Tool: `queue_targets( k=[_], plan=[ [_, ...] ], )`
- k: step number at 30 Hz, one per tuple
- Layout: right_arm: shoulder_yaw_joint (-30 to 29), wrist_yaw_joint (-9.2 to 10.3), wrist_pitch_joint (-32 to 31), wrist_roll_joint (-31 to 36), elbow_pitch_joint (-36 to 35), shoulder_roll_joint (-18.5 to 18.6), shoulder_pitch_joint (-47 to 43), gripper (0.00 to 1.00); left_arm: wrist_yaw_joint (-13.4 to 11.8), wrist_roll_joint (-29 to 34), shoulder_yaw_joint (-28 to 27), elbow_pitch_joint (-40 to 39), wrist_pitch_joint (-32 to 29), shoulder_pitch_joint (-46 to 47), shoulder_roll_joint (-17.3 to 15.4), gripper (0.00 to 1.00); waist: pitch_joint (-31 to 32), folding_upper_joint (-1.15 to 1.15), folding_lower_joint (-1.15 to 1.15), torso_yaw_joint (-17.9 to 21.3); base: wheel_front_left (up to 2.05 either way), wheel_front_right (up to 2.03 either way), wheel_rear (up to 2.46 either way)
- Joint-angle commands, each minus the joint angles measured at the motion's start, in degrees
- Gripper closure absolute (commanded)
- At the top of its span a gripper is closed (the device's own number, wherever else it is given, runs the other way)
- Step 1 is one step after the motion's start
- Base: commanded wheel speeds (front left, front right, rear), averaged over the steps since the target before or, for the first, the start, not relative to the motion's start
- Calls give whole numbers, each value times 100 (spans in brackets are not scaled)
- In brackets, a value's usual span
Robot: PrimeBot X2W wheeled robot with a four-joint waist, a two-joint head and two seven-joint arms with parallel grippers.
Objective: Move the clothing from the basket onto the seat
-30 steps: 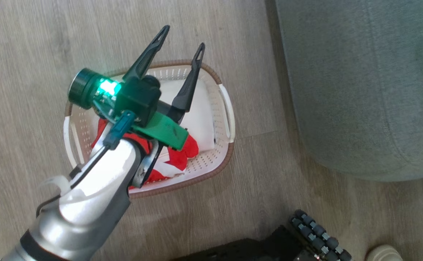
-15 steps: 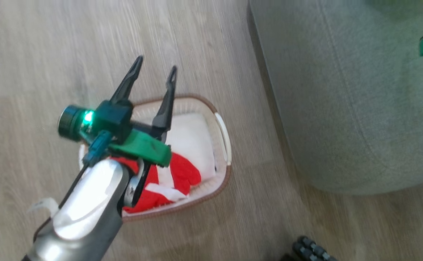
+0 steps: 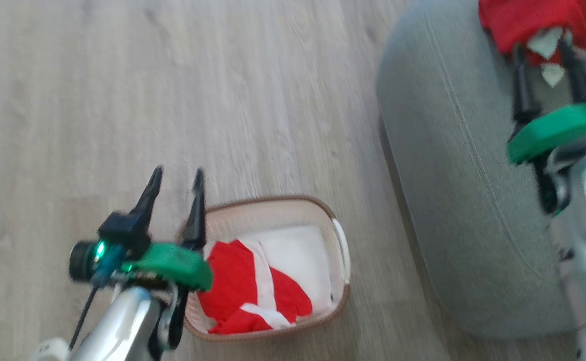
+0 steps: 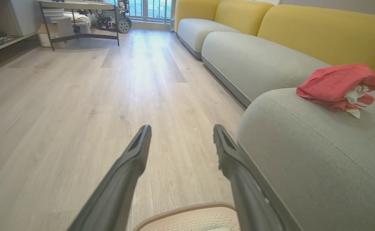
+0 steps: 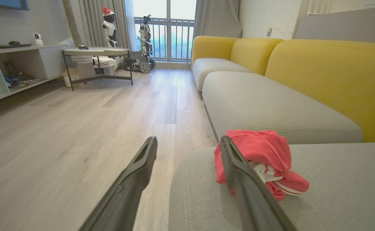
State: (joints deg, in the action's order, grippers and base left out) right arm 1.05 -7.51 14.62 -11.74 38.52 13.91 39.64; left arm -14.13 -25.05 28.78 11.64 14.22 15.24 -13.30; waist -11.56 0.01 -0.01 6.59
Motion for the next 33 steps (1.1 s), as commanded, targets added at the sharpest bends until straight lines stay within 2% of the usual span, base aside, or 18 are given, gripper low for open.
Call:
queue_targets(
  k=[1, 2, 11, 15, 20, 23, 33],
  plan=[
    [93, 2, 38, 11, -350, -115, -161, 0, -35, 27, -368, -213, 75, -85, -57, 0, 484, -1, 1, -365, 0, 0, 0],
    [111, 2, 38, 16, -553, -282, -415, 0, -60, 92, -538, -279, 76, -327, -52, 0, 609, -1, 1, -436, 0, 0, 0],
    [-4, 2, 38, 261, -1451, -838, -1466, 0, -57, 335, -1082, -474, 77, -1176, 39, 0, 984, -1, 1, -614, 0, 0, 0],
    [-52, 2, 38, 416, -1831, -1013, -2009, 0, 21, 421, -1233, -540, 77, -1508, 152, 0, 1142, -1, 1, -649, 0, 0, 0],
    [-89, 2, 38, 457, -2258, -1094, -2656, 0, 107, 529, -1425, -617, 77, -1801, 287, 0, 1225, -1, 1, -672, 0, 0, 0],
    [22, 2, 38, 231, -2468, -1100, -2982, 0, 163, 595, -1548, -644, 77, -1925, 362, 0, 1264, -1, 1, -653, 0, 0, 0],
    [284, 2, 38, -40, -2846, -1103, -3748, 0, 389, 782, -1901, -558, 77, -2148, 604, 0, 1344, -1, 1, -569, 0, 0, 0]
  ],
)
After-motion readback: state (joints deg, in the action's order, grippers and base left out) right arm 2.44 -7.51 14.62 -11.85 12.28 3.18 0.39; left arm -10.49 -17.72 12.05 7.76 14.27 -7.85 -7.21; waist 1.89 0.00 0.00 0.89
